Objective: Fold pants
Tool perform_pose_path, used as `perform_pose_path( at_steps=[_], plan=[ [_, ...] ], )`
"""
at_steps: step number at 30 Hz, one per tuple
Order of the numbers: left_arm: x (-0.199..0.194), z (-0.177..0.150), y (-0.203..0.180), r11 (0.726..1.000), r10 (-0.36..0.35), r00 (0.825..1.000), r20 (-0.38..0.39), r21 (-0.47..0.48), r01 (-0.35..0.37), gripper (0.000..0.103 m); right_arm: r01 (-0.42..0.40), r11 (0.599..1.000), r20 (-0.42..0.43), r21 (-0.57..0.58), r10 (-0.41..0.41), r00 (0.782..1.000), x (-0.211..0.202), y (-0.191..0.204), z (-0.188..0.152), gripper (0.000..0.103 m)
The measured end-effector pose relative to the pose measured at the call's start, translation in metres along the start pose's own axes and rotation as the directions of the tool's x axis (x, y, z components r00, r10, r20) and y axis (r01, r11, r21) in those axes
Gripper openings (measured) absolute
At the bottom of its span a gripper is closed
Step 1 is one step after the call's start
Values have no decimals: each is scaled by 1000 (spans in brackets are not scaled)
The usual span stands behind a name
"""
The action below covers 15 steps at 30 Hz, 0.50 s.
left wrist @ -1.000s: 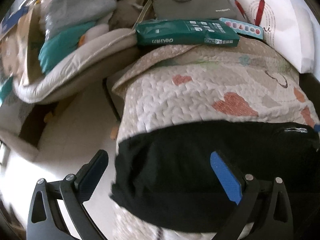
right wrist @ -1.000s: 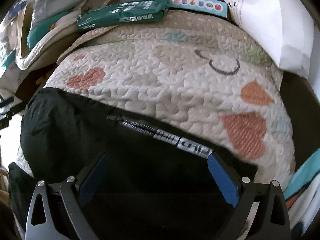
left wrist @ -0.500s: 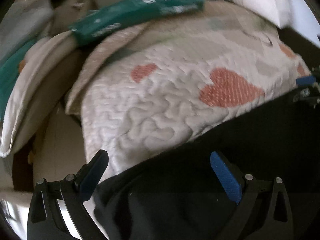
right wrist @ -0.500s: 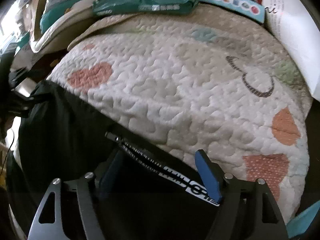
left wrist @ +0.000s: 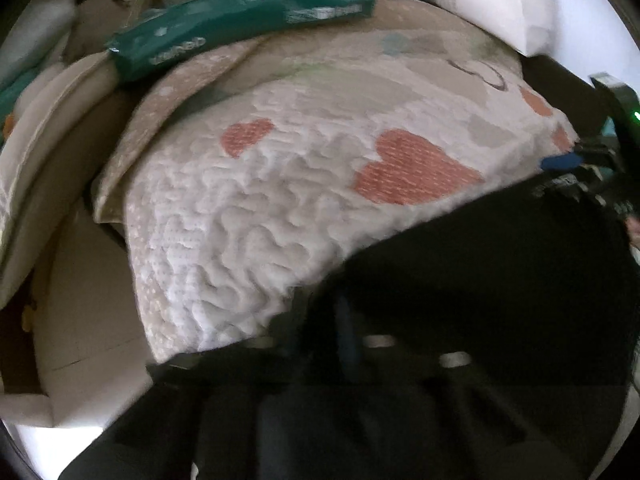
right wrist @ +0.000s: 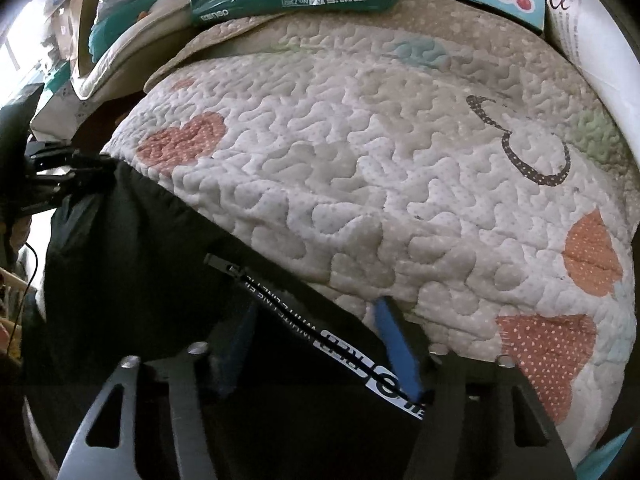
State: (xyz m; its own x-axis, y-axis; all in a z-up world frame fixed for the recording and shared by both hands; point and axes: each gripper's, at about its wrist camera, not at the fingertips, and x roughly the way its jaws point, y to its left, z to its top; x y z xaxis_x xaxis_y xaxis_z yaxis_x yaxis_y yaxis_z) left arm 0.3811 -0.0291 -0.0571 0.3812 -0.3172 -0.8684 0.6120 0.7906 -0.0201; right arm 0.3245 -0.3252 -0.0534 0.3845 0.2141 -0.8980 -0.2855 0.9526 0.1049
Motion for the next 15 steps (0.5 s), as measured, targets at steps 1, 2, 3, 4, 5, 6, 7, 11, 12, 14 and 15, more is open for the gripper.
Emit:
perform_pose_path(
  at_steps=[1, 2, 3, 4, 5, 6, 7, 11, 12, 14, 15],
  plan=[
    [1, 0, -5, 1000, 18, 1000, -1, 16, -18, 9, -1, 1000, -13, -2, 1, 1000, 0, 2, 1, 36],
    [1, -1, -10, 999, 39, 999, -2, 33, -39, 8, 5, 1000, -24, -11, -5, 1000, 0, 5, 1, 32],
    [-1, -2, -15, 998, 49, 999, -2, 37, -49, 8, 8, 1000, -35, -26, -9, 999, -2, 10, 1, 23],
    [-3, -3, -17, 998, 46, 999, 0, 34, -46, 7, 16, 999, -38, -36, -17, 999, -4, 13, 0, 18],
    [-7, -4, -18, 999, 44, 999, 5, 29, -44, 7, 25, 999, -36, -43, -26, 999, -9, 17, -1, 17],
    [-12, -7, -20, 999, 43, 999, 12, 24, -44, 7, 30, 999, -29, -42, -31, 999, -14, 20, -3, 16],
    [-17, -9, -20, 999, 43, 999, 20, 20, -43, 7, 33, 999, -21, -39, -33, 999, -20, 22, -5, 15],
    [-45, -20, -30, 999, 51, 997, 54, 6, -51, 7, 55, 998, 16, -33, -55, 998, -46, 37, -16, 14],
    [-52, -22, -33, 999, 52, 997, 61, 3, -53, 7, 60, 998, 22, -34, -59, 998, -52, 40, -19, 14],
    [-67, -27, -38, 998, 59, 995, 79, -9, -59, 7, 77, 996, 37, -44, -75, 996, -66, 51, -29, 14],
    [-77, -32, -40, 998, 62, 994, 89, -18, -61, 7, 85, 995, 45, -45, -83, 996, -74, 55, -34, 14]
  ],
)
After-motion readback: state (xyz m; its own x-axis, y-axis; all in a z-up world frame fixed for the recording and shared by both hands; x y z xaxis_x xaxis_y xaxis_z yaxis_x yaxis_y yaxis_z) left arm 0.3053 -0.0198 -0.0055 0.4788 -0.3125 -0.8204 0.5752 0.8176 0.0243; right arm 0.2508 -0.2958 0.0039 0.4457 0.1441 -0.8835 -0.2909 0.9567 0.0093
